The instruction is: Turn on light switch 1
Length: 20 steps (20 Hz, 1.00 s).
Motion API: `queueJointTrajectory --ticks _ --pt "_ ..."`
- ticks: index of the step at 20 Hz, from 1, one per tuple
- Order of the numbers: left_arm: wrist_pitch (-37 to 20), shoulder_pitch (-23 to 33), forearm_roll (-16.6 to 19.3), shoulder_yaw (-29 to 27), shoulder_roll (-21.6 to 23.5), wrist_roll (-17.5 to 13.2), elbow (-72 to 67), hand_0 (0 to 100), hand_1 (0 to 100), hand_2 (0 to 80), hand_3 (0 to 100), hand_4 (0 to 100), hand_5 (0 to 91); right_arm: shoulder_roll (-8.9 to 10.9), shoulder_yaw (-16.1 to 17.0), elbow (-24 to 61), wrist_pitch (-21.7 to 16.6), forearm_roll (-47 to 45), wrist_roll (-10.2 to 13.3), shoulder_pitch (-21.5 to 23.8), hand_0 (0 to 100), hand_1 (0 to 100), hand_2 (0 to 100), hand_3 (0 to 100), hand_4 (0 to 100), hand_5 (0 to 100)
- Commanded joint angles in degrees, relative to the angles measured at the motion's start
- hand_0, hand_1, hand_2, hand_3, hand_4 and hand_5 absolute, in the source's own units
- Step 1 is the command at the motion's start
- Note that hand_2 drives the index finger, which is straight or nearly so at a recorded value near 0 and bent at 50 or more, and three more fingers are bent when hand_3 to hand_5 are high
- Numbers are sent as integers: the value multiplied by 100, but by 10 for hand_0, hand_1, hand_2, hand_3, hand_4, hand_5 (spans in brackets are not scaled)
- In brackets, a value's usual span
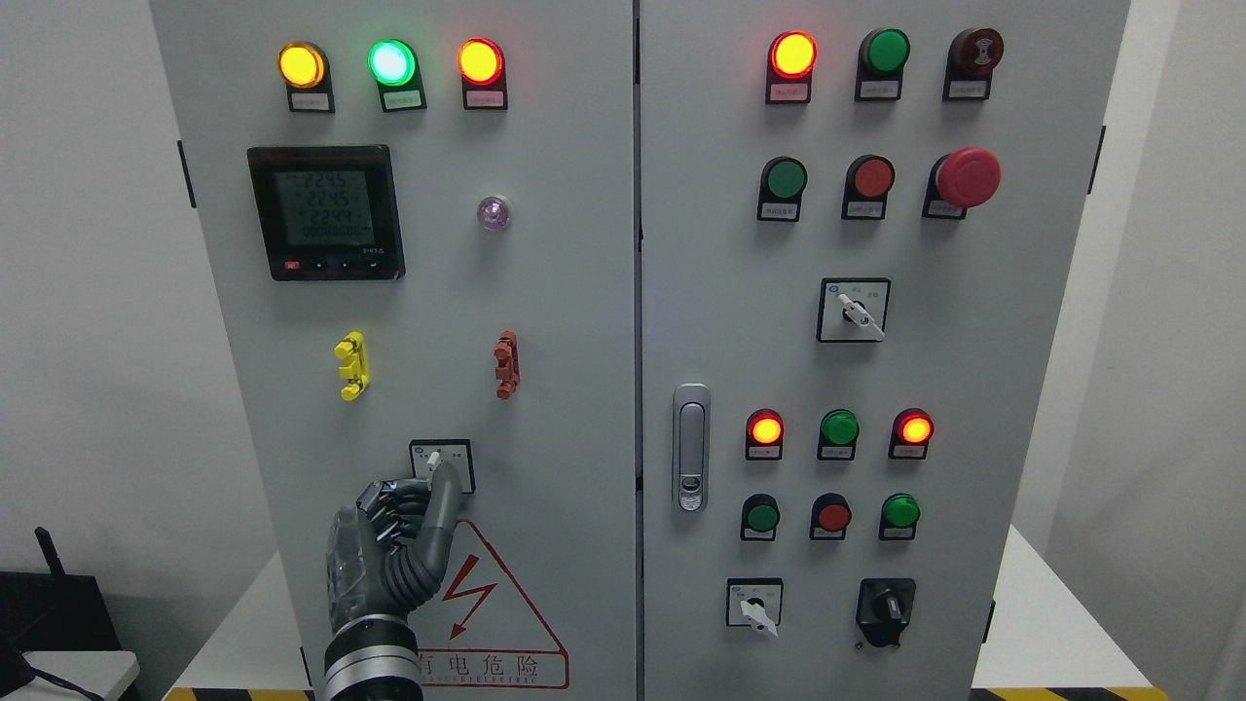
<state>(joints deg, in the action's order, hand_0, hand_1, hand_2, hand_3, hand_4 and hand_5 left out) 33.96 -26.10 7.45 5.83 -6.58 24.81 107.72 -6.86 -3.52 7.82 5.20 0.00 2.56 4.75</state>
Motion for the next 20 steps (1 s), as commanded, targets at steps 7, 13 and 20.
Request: queueJointTrajectory --ticks 7,13,20 --pt "6 -27 2 6 7 -2 3 300 468 521 698 805 749 0 0 0 -1 -97 -1 0 120 389 0 0 0 0" --pt "6 -62 143 15 7 -20 3 300 465 521 698 807 759 0 0 0 -1 -105 -1 0 120 389 0 0 0 0" --pt "6 -53 143 6 -1 -20 3 299 465 522 701 812 769 0 0 0 -1 -105 -1 0 120 389 0 0 0 0"
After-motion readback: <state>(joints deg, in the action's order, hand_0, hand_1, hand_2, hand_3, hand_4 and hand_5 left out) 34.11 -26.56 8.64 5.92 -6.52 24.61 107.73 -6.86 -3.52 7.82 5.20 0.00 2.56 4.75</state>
